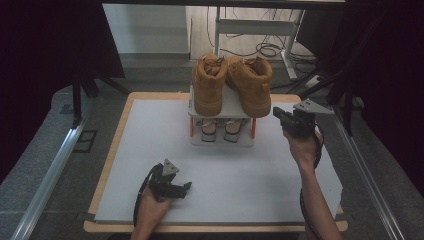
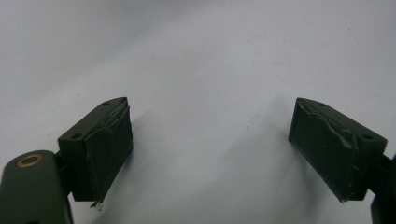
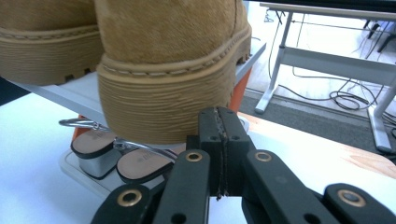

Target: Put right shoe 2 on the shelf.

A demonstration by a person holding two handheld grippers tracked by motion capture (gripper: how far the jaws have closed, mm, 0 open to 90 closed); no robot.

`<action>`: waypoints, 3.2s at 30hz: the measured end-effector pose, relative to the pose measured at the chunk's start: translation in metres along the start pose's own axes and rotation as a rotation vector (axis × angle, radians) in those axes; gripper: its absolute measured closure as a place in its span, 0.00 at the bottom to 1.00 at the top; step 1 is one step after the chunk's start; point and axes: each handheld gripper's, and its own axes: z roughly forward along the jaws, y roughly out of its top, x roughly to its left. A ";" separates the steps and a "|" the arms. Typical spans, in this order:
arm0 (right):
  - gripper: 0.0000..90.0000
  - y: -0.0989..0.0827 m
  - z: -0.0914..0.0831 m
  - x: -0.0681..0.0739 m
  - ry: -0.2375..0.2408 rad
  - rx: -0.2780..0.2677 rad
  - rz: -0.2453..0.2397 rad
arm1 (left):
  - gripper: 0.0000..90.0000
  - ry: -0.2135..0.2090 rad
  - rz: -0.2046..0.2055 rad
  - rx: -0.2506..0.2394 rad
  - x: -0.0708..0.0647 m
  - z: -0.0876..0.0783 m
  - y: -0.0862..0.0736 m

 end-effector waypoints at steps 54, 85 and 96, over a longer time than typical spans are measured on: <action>1.00 -0.002 0.023 0.020 -0.004 0.026 0.008 | 0.15 0.000 -0.001 0.000 0.000 0.000 0.000; 1.00 0.008 0.039 0.042 0.055 0.036 -0.021 | 0.15 0.001 0.000 0.001 0.000 0.000 0.000; 0.98 0.010 0.028 0.033 0.055 0.014 -0.008 | 0.15 0.001 0.000 0.000 0.000 0.000 0.000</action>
